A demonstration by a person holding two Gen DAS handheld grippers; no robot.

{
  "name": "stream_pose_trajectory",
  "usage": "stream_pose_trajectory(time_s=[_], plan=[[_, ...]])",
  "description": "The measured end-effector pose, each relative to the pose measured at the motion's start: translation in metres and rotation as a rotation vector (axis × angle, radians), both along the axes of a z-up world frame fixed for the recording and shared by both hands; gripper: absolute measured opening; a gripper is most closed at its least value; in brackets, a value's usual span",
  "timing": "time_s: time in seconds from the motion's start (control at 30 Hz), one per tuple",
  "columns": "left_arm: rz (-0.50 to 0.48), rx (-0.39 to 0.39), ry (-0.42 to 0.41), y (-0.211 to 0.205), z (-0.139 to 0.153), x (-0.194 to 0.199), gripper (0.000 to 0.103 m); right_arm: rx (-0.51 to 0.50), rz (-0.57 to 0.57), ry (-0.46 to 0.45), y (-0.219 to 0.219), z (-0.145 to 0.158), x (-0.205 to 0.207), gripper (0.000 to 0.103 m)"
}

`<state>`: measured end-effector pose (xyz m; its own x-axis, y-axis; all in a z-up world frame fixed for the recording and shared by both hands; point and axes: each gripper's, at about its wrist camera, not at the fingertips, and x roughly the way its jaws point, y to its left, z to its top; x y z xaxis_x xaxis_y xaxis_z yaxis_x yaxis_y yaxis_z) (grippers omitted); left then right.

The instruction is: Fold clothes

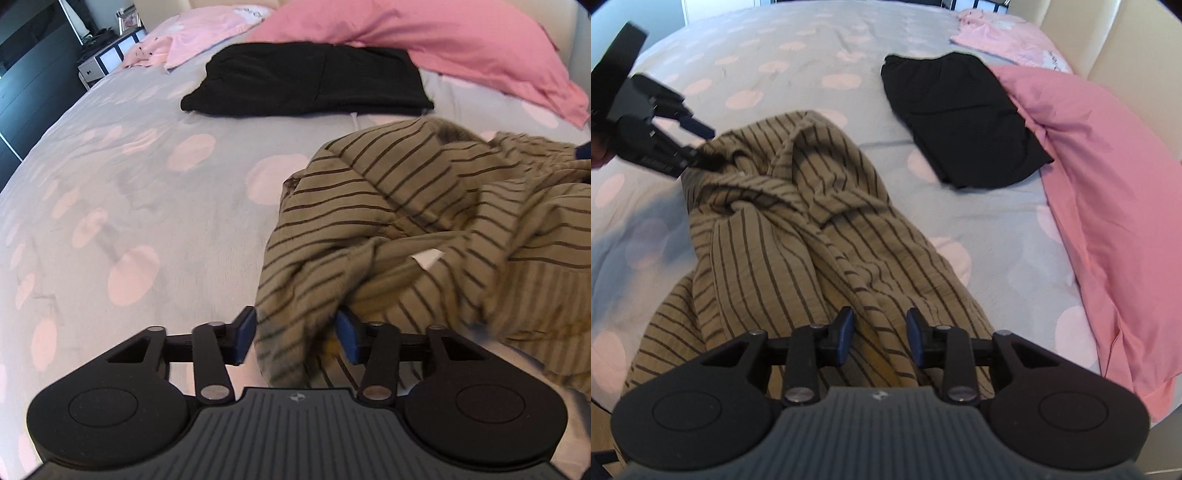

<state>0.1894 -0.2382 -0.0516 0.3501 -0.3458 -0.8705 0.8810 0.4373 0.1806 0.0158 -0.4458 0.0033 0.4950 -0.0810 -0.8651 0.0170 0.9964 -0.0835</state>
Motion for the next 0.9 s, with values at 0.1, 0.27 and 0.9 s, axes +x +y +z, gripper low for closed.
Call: stream_pose_trajectory(time_s=[0.1, 0.27, 0.9], plan=[[0.027, -0.004, 0.012, -0.005, -0.005, 0.008, 0.011, -0.009, 0.012, 0.017, 0.003, -0.001, 0.002, 0.005], [0.129, -0.117, -0.029, 0.009, 0.020, 0.012, 0.002, -0.109, 0.012, -0.059, 0.018, 0.018, -0.001, 0.002], [0.439, -0.576, -0.572, 0.195, 0.328, -0.078, 0.001, -0.453, 0.141, -0.758, 0.147, 0.261, -0.049, 0.001]])
